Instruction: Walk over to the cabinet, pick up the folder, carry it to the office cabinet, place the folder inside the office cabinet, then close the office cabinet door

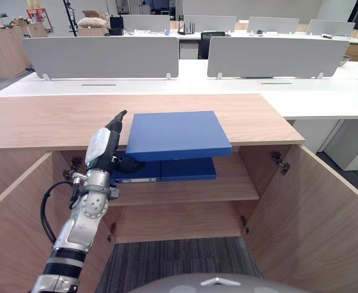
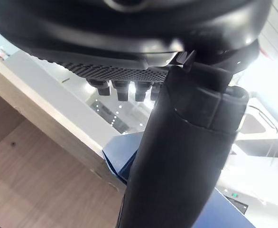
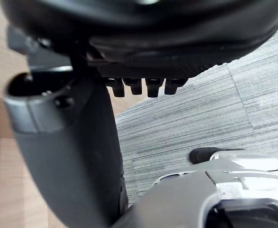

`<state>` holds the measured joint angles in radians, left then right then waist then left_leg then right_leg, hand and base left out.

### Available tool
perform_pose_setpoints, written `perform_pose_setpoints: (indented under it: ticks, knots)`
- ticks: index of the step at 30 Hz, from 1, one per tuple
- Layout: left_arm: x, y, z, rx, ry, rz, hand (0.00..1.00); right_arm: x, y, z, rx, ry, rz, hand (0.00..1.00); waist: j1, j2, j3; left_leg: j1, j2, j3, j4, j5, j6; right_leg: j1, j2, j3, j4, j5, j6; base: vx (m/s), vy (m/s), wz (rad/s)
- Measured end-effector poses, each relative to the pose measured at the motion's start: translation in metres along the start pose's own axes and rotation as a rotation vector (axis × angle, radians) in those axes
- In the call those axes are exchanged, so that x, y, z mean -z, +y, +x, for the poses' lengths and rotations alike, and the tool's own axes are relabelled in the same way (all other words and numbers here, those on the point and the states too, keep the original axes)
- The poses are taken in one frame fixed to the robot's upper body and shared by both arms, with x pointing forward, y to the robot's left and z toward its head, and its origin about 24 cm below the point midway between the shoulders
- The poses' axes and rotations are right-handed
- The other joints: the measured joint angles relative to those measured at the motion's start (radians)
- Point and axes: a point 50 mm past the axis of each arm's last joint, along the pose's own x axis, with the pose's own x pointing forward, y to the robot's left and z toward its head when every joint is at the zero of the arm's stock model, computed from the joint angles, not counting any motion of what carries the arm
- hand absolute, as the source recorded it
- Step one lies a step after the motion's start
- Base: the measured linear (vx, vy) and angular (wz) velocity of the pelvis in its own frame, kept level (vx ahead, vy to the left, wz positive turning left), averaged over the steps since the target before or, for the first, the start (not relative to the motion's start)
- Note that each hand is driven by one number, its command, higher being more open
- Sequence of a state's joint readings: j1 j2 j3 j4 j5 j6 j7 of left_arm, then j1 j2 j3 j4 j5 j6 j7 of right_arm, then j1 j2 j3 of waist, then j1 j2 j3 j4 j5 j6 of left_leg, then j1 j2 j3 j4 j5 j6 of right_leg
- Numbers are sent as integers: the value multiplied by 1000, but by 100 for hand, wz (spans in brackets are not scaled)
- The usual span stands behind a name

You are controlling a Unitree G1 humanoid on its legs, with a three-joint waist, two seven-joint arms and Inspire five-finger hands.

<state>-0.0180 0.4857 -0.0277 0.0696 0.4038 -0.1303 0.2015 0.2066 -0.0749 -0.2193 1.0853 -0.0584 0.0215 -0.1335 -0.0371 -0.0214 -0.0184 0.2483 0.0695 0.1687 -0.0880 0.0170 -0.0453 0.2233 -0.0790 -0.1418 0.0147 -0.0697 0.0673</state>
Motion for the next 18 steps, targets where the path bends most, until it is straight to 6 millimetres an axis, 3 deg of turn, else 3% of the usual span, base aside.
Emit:
perform_pose_setpoints:
  ticks: [3, 5, 6, 7, 8, 9, 12, 18]
  knots:
    - [-6, 9, 12, 13, -36, 38, 100, 4, -2, 0, 6, 19, 22, 100, 11, 10, -3, 2, 0, 3, 0, -1, -1, 1, 0, 5, 0, 0, 0, 0, 0, -1]
    - [-28, 70, 39, -33, -167, 123, 100, 6, -1, 0, -9, 26, 35, 100, 16, -1, -12, -8, 2, 3, 1, -4, -1, -7, 0, 5, 9, -2, 1, 0, 0, 0]
    - [-48, 104, 34, -127, -266, 82, 100, 4, 0, 0, -13, 22, 43, 100, 8, 0, -12, -18, 0, 4, 6, -5, 1, -21, -2, 7, 26, -9, 2, 0, 0, 0]
    - [-66, 122, 24, -199, -361, 31, 100, 5, -2, 0, -7, 27, 64, 100, 14, 1, -13, -19, -1, 4, 8, -8, 5, -30, -4, 13, 34, -12, 2, 22, 2, -5]
    - [-77, 129, 15, -244, -428, -24, 100, 7, -3, 0, -3, 36, 79, 100, 22, 2, -14, -18, -3, 4, 11, -11, 9, -29, -5, 17, 34, -13, 2, 46, 6, -3]
    - [-98, 137, -5, -321, -575, -135, 100, 11, -3, -1, -6, 58, 80, 100, 36, -2, -21, -11, -6, 0, 18, -21, 8, -18, -9, 18, 31, -16, 2, 57, 6, 4]
    - [-111, 129, -28, -304, -693, -270, 100, 13, 0, -1, -35, 71, 77, 100, 49, -12, -33, 19, -6, -15, 23, -34, 3, 20, -10, 22, 35, -36, -4, 22, -19, 12]
    - [-94, 106, -27, -184, -567, -350, 100, 6, 0, 1, -50, 49, 75, 100, 53, 1, -36, 12, -2, -19, 16, -43, -18, 1, -9, 35, 56, -53, -5, -60, -37, -2]
